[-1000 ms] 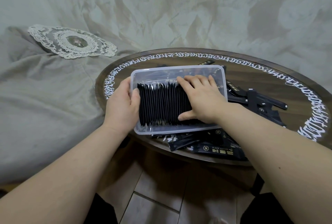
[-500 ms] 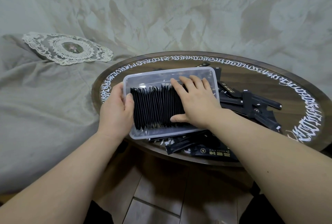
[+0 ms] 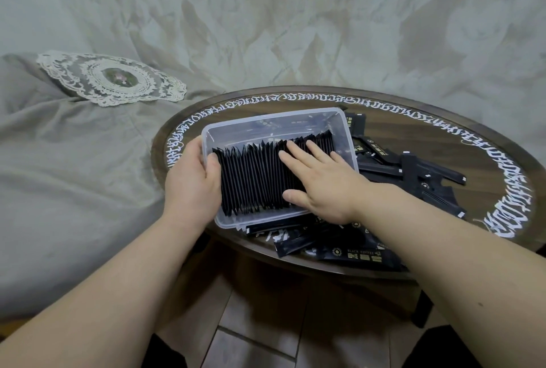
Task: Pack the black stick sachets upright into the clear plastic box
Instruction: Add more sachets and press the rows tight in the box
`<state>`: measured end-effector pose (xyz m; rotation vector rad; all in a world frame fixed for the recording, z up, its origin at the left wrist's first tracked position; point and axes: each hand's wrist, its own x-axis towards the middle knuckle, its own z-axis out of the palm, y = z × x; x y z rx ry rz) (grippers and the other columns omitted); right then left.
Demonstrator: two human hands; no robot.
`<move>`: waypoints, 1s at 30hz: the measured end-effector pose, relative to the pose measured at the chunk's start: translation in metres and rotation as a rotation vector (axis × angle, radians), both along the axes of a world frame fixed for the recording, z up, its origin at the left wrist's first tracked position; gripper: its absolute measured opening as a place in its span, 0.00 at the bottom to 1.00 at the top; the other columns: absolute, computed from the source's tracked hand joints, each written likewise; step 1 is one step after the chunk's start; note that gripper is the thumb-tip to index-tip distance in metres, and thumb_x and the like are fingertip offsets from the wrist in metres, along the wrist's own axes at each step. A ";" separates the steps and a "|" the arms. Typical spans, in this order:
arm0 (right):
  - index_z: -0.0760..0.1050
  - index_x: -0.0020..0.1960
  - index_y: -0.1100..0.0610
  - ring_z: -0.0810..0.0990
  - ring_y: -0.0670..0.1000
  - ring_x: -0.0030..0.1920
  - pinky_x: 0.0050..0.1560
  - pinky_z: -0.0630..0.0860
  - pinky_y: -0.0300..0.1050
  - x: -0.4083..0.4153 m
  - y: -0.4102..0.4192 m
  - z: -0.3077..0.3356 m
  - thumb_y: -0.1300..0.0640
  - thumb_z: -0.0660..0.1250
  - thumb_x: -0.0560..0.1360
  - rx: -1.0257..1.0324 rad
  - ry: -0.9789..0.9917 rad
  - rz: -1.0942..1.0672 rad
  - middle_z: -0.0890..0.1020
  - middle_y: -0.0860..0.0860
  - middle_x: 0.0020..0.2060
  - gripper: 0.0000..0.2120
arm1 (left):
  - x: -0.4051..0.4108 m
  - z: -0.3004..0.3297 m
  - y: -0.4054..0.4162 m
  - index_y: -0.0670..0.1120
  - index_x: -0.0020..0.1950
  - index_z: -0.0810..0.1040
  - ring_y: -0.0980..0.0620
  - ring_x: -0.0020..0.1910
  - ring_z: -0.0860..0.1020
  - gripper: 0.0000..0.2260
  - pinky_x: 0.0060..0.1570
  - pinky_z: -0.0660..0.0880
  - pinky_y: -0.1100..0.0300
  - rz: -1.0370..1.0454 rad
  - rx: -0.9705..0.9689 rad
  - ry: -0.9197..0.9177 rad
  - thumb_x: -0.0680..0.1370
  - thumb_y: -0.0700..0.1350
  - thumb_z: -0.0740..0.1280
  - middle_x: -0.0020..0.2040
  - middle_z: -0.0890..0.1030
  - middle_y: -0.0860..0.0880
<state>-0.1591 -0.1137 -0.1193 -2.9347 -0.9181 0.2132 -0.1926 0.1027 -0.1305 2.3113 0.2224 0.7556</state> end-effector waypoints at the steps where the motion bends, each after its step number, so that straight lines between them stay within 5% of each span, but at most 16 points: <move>1: 0.38 0.78 0.47 0.36 0.52 0.76 0.75 0.43 0.57 -0.002 0.000 0.002 0.38 0.48 0.80 -0.013 0.004 0.005 0.36 0.44 0.76 0.33 | 0.000 -0.001 0.001 0.45 0.59 0.75 0.49 0.41 0.71 0.10 0.40 0.61 0.59 0.005 0.000 -0.001 0.80 0.42 0.58 0.38 0.73 0.53; 12: 0.37 0.78 0.48 0.35 0.52 0.76 0.74 0.42 0.62 -0.005 0.003 0.006 0.38 0.46 0.80 -0.083 0.038 -0.012 0.36 0.42 0.76 0.33 | 0.000 -0.002 0.003 0.46 0.63 0.74 0.48 0.46 0.74 0.12 0.42 0.61 0.61 0.012 -0.012 0.024 0.81 0.43 0.58 0.44 0.75 0.52; 30: 0.38 0.78 0.48 0.34 0.55 0.76 0.73 0.41 0.64 -0.005 0.008 0.001 0.35 0.44 0.79 -0.142 -0.011 -0.044 0.35 0.43 0.76 0.33 | -0.002 0.003 0.000 0.46 0.59 0.75 0.50 0.41 0.71 0.10 0.41 0.61 0.60 -0.027 0.006 -0.013 0.80 0.41 0.58 0.36 0.72 0.58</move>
